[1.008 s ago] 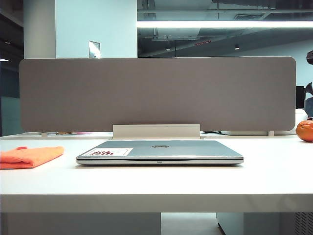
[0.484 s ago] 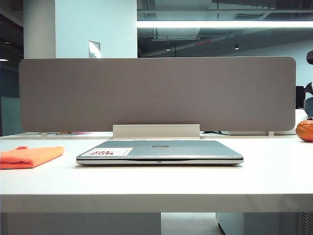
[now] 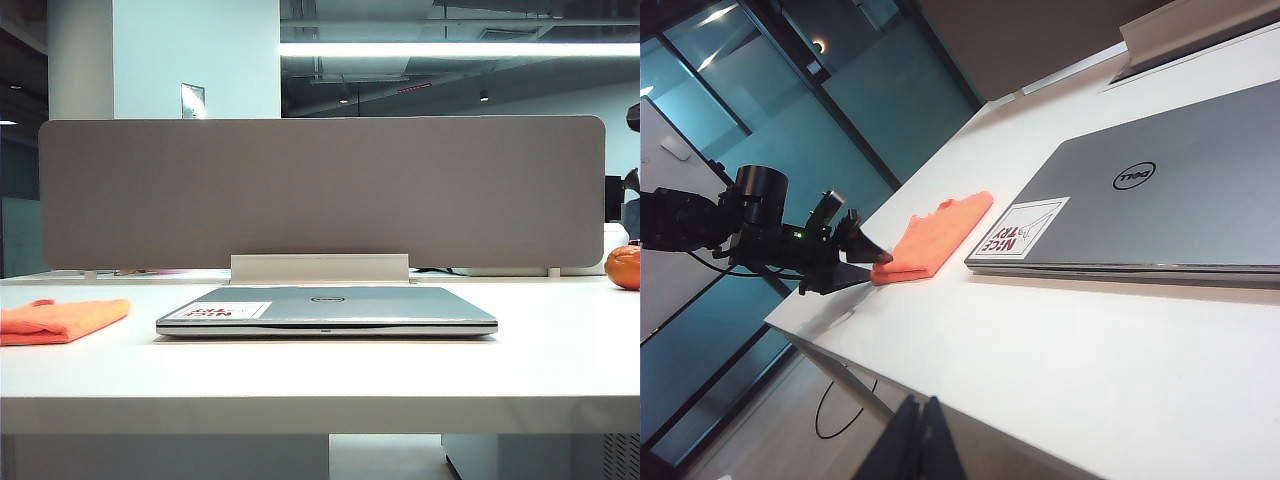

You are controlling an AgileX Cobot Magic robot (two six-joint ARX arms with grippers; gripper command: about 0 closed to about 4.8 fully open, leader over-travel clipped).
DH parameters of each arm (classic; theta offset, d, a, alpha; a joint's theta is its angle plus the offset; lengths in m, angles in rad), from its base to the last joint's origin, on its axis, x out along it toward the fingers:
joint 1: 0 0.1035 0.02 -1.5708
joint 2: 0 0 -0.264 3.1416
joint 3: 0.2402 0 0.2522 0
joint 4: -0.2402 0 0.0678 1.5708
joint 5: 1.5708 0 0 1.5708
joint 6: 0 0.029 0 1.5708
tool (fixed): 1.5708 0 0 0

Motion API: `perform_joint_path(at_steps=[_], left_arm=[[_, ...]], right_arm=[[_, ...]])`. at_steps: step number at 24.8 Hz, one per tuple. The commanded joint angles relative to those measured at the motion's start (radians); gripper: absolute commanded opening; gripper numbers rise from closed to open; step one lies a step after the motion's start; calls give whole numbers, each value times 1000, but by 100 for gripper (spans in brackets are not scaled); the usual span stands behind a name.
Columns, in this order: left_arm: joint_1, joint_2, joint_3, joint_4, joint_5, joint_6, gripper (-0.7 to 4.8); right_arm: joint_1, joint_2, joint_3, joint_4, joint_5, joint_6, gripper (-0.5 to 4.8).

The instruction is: Pick up the orange rag and put it over the laptop.

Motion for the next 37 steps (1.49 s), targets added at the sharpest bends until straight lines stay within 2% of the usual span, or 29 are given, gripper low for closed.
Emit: perform_joint_path(at_steps=[1,7,8,14,16,18,24,29,31,37], left_arm=[[0,0,0,-4,5,12,142],[-7,0,0,-3,18,93,1],[-7,0,0,-2,32,105,-6],[-7,-2,44,3,197,103,-6],[-16,-6,99,3,312,68,-6],[-31,-13,142,3,360,47,-6],[-105,-21,228,0,394,39,-6],[-189,-21,304,4,394,-4,-6],[-265,-21,349,13,386,-5,-6],[-395,-16,371,124,322,-14,-6]], right_arm=[[1,-1,-3,10,-4,0,-5],[1,-1,-3,11,-5,0,-5],[1,-1,-3,11,-4,0,-5],[0,-1,-3,10,-5,0,-5],[0,-1,-3,10,-5,0,-5],[0,-1,-3,10,-5,0,-5],[1,-1,-3,10,-5,0,-5],[0,-1,-3,11,-5,0,-5],[0,-1,-3,11,-5,0,-5],[1,-1,-3,11,-5,0,-5]])
